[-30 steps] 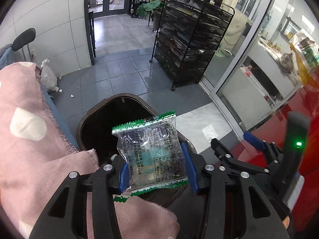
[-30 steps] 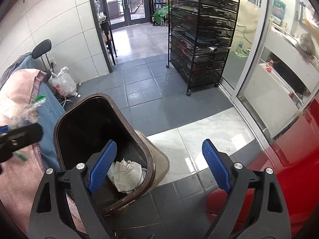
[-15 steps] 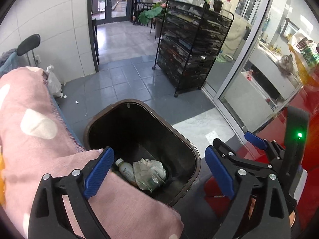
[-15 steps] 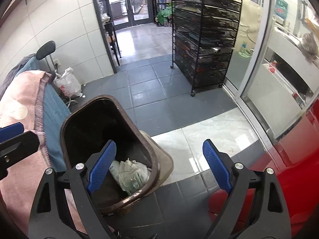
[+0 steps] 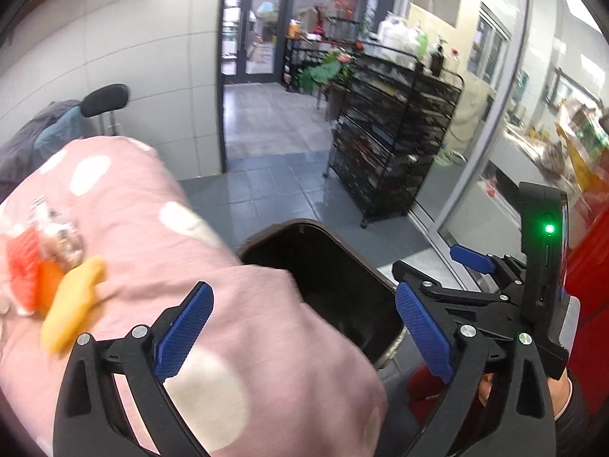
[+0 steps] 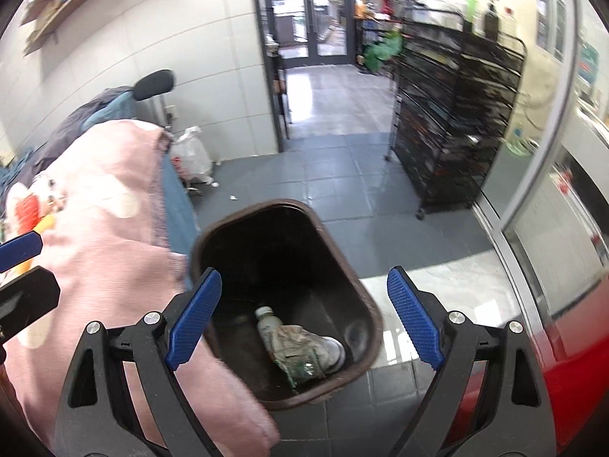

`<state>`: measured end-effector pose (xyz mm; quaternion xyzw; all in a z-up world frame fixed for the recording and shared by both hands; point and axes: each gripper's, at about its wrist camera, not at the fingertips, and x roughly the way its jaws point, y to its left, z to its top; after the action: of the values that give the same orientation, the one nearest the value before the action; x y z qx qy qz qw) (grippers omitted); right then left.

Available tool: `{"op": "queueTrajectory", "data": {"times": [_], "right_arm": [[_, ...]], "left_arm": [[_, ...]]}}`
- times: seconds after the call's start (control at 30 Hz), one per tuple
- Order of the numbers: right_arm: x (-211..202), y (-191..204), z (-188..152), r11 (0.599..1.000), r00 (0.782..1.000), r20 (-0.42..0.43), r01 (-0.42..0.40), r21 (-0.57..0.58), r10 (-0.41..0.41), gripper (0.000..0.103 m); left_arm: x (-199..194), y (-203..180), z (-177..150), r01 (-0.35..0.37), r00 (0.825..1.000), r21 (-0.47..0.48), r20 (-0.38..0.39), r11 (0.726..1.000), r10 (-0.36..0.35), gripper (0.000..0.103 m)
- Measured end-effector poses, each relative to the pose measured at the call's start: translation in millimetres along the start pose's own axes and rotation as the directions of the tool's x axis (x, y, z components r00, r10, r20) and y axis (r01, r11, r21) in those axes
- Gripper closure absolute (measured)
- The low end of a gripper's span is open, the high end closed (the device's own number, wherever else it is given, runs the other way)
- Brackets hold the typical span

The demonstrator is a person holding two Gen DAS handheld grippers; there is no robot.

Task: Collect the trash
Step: 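Move both tools back over the table toward the remaining trash, then grasp the crumpled tissue with the left tool while the right tool grasps the yellow foam net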

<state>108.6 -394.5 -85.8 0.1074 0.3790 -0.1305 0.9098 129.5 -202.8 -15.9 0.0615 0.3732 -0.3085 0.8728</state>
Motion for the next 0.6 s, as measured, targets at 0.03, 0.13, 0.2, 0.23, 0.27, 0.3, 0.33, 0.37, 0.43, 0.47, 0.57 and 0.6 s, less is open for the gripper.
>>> {"op": "queueTrajectory", "data": {"times": [0.03,0.13,0.2,0.23,0.27,0.3,0.33,0.37,0.43,0.47,0.57,0.6], "right_arm": [[-1.7,7.3,1.4,1.000,1.000,0.005,-0.015,-0.014,0.015,0.015],[-6.9,28.9,7.0,0.996,0.998,0.016,-0.060,-0.059,0.061,0.015],[-10.3,44.9,10.4,0.991,0.995,0.018,-0.094,-0.092,0.096,0.015],[-11.9,53.5,11.9,0.988,0.993,0.016,-0.114,-0.107,0.116,0.015],[-13.7,60.8,12.8,0.984,0.990,0.013,-0.136,-0.119,0.138,0.014],[-15.3,66.6,14.2,0.979,0.987,0.009,-0.156,-0.129,0.159,0.014],[-16.5,75.5,15.9,0.973,0.983,0.003,-0.181,-0.144,0.184,0.014],[-17.6,85.4,17.4,0.964,0.978,-0.003,-0.207,-0.164,0.210,0.014],[-20.1,104.5,17.8,0.947,0.968,-0.014,-0.248,-0.205,0.251,0.014],[-21.6,115.2,17.5,0.937,0.963,-0.021,-0.267,-0.226,0.270,0.014],[-24.7,147.8,19.8,0.896,0.938,-0.057,-0.343,-0.283,0.341,0.014],[-25.7,156.1,20.5,0.884,0.933,-0.066,-0.358,-0.300,0.355,0.014]], "left_arm": [[-4.6,5.3,-1.4,-0.011,1.000,-0.010,0.010,1.000,0.011,0.008],[-19.3,26.4,-8.4,-0.056,0.998,-0.044,0.034,0.998,0.057,0.008],[-30.2,43.7,-14.5,-0.095,0.994,-0.074,0.044,0.993,0.099,0.008],[-34.3,51.9,-17.0,-0.115,0.992,-0.089,0.047,0.989,0.119,0.008],[-39.5,62.8,-20.2,-0.140,0.988,-0.111,0.051,0.984,0.146,0.008],[-45.4,71.3,-23.1,-0.158,0.985,-0.127,0.054,0.979,0.166,0.008],[-50.5,80.0,-25.5,-0.176,0.981,-0.144,0.056,0.974,0.186,0.008],[-55.5,89.6,-28.3,-0.195,0.977,-0.160,0.058,0.968,0.206,0.008],[-66.0,109.6,-34.6,-0.238,0.966,-0.199,0.057,0.951,0.254,0.008],[-71.9,121.8,-39.3,-0.256,0.961,-0.219,0.053,0.942,0.273,0.008],[-84.1,155.5,-48.8,-0.315,0.941,-0.269,0.035,0.910,0.336,0.008],[-87.9,166.1,-51.3,-0.341,0.931,-0.281,0.029,0.897,0.363,0.008]]}}
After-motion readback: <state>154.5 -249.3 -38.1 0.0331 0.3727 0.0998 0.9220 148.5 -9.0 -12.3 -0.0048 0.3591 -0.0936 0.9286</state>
